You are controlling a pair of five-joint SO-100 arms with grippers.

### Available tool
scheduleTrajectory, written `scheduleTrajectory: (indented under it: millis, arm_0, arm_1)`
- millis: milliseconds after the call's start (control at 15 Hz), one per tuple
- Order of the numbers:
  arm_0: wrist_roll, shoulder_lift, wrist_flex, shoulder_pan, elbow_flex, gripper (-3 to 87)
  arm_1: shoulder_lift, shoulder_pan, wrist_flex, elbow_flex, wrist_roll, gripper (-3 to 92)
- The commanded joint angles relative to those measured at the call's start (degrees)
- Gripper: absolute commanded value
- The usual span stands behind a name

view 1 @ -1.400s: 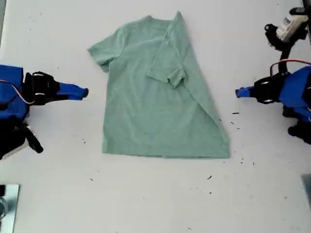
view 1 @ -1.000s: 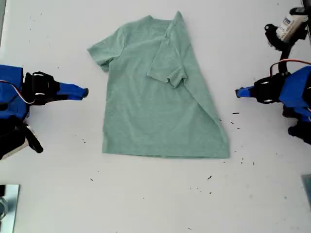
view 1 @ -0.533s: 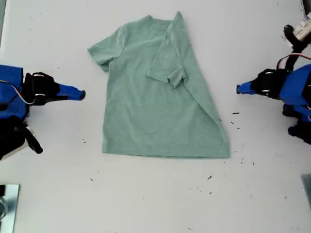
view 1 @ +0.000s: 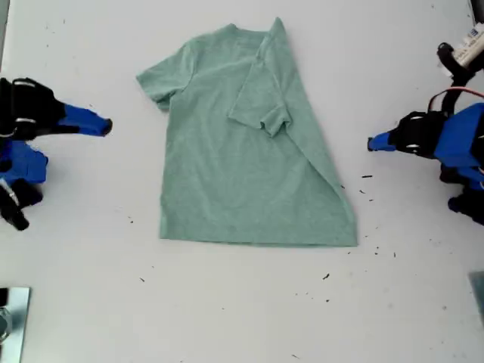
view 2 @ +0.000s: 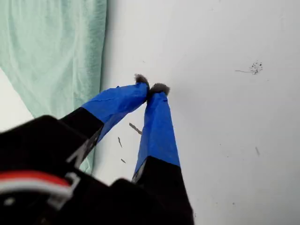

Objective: Fold t shirt

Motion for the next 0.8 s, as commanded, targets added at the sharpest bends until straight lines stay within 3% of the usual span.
scheduleTrajectory:
  millis: [0,200,333,400,467,733]
  arm_0:
    - [12.3,-22.0,7.8,-12.4,-23.9,-0.2]
    - [25.7,-43.0,13.6,-25.7,-41.0,-0.2]
    - [27.9,-47.6,15.4,-27.8,-46.4,-0.2]
    - [28.7,-48.0,15.5,-29.0,-46.7,10.1]
    - [29.9,-48.2,15.6,-30.3,-46.8,26.1]
    - [34.5,-57.2,15.0,-33.2,-50.1,27.7]
  arm_1:
    - [0.4,-0.8,0.6,2.5,-1.1,2.3]
    - [0.4,-1.5,2.5,1.8,-1.7,2.3]
    - [0.4,-2.1,2.5,1.8,-1.6,2.3]
    - [0.4,-2.2,2.5,1.8,-1.8,2.3]
    - [0.4,-1.9,2.5,1.8,-2.2,2.3]
    - [0.4,-1.6,2.5,1.8,-2.7,2.3]
